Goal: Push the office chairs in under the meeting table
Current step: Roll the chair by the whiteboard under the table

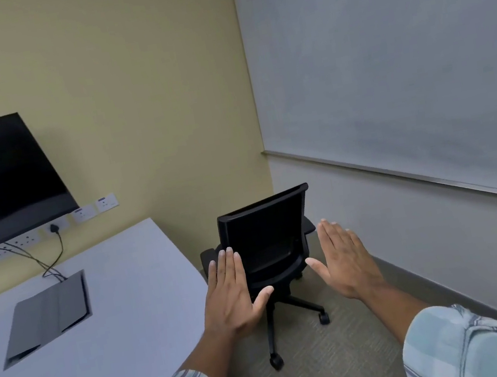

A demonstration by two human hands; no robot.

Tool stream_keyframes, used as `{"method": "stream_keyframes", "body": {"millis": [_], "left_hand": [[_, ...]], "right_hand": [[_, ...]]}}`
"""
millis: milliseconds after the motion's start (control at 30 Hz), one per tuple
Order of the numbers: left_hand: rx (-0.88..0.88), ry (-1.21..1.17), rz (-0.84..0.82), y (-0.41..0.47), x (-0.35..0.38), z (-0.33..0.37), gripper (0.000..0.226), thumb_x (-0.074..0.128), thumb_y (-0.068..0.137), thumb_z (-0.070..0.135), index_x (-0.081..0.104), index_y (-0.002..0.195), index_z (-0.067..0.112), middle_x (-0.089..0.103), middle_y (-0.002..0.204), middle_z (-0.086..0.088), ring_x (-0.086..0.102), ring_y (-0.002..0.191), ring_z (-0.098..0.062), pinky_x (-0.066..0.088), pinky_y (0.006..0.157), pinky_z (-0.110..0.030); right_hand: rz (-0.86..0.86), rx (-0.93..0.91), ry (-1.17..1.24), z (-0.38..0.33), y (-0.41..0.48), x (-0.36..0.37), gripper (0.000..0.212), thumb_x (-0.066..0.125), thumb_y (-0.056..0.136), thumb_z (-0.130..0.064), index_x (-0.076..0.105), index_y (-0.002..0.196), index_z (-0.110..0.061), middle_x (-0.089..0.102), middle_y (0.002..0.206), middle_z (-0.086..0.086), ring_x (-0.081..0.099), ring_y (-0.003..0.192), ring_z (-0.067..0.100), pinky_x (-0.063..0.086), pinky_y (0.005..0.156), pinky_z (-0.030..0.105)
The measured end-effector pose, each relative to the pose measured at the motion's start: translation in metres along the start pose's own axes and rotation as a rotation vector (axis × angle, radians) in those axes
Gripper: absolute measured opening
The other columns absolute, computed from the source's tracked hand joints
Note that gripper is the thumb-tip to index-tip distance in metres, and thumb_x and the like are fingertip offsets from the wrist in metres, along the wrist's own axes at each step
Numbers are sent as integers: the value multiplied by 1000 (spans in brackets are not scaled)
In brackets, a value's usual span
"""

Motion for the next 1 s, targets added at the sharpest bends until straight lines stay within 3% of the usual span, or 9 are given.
{"method": "stream_keyframes", "body": {"millis": [233, 433, 633, 833, 1000], "left_hand": [[-82, 8, -23, 113, 38, 19, 109, 2, 99, 88, -11, 170, 5, -19, 179, -14, -26, 165, -28, -10, 137, -49], [-207, -19, -37, 196, 61, 30, 110, 0, 98, 88, -10, 170, 5, -17, 179, -13, -23, 166, -27, -13, 136, -48], [-240, 22, -59, 252, 84, 22, 112, -1, 96, 88, -8, 170, 4, -13, 181, -15, -22, 166, -26, -18, 133, -42], [-248, 32, -66, 309, 109, -2, 112, 7, 99, 86, 2, 172, 1, -4, 182, -17, -14, 168, -29, -9, 136, -46], [-335, 42, -86, 354, 126, -46, 115, -1, 96, 88, -5, 171, 1, -10, 182, -16, -19, 167, -27, -12, 136, -45]], "right_hand": [[-54, -61, -5, 75, 117, 30, 98, 3, 101, -76, -3, 174, -11, 0, 184, 11, 1, 170, 29, -3, 134, 45], [-91, -112, 32, 124, 212, 43, 102, -1, 97, -77, -1, 174, -10, -1, 184, 13, 1, 170, 30, 4, 137, 49], [-114, -164, 36, 139, 270, 69, 96, 11, 104, -74, -5, 173, -10, -5, 184, 12, -3, 170, 29, 2, 138, 49], [-138, -235, 41, 131, 340, 103, 94, 19, 109, -73, -2, 174, -9, -2, 184, 12, -2, 170, 28, 1, 138, 48], [-128, -343, 29, 104, 403, 124, 94, 21, 109, -74, 0, 174, -8, 1, 184, 13, -1, 170, 28, -5, 137, 46]]}}
Point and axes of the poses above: each hand's wrist, its own y-axis towards the middle knuckle, its own x-axis out of the palm, z = x × y, the point moved 9 cm from there along y, towards the middle knuckle
